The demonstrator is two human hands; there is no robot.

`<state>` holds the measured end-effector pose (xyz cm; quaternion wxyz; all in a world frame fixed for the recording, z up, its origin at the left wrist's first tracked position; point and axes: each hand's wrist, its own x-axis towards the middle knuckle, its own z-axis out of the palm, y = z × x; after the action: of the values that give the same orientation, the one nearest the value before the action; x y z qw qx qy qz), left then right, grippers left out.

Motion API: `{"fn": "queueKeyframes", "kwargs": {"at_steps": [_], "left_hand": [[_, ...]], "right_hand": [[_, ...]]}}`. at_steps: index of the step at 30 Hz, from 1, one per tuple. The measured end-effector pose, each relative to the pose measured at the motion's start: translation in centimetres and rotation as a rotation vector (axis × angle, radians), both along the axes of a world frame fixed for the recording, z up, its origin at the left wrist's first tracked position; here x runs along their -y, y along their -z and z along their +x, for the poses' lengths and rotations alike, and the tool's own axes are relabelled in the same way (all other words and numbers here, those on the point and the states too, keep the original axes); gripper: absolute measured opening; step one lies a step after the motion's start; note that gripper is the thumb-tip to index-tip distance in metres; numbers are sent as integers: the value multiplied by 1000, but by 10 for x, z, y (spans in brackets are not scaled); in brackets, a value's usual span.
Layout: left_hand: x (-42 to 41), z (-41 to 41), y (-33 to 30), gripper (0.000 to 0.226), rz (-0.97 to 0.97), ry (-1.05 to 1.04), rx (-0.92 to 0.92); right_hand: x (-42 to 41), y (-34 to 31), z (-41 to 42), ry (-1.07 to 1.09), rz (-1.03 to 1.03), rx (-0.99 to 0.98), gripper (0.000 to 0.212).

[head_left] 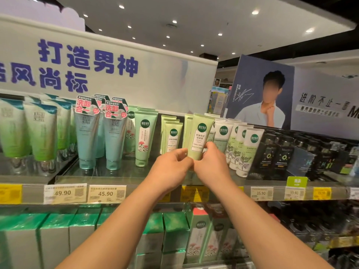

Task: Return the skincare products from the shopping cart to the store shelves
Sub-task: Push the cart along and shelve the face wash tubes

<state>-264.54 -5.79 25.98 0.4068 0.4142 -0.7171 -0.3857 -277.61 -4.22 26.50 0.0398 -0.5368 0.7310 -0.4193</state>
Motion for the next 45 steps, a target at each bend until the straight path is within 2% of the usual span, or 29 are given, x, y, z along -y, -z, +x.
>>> {"fn": "queueKeyframes", "kwargs": {"at_steps": [7, 17, 22, 28, 33, 40, 45], "left_hand": [[8, -1, -1, 52, -46, 16, 157], [15, -7, 3, 45, -39, 34, 198], [18, -6, 5, 63, -29, 27, 263], [16, -7, 7, 64, -50, 23, 274], [13, -2, 2, 65, -80, 11, 185], [-1, 12, 6, 62, -101, 56, -28], [-11, 13, 17, 59, -35, 212, -270]], "right_hand": [[3, 3, 1, 47, 58, -25, 39], [6, 9, 3, 74, 123, -71, 33], [9, 11, 3, 86, 131, -93, 33], [7, 8, 2, 85, 160, -97, 36], [2, 9, -1, 45, 108, -42, 41], [-18, 15, -3, 7, -34, 43, 62], [-38, 30, -1, 53, -184, 111, 54]]}}
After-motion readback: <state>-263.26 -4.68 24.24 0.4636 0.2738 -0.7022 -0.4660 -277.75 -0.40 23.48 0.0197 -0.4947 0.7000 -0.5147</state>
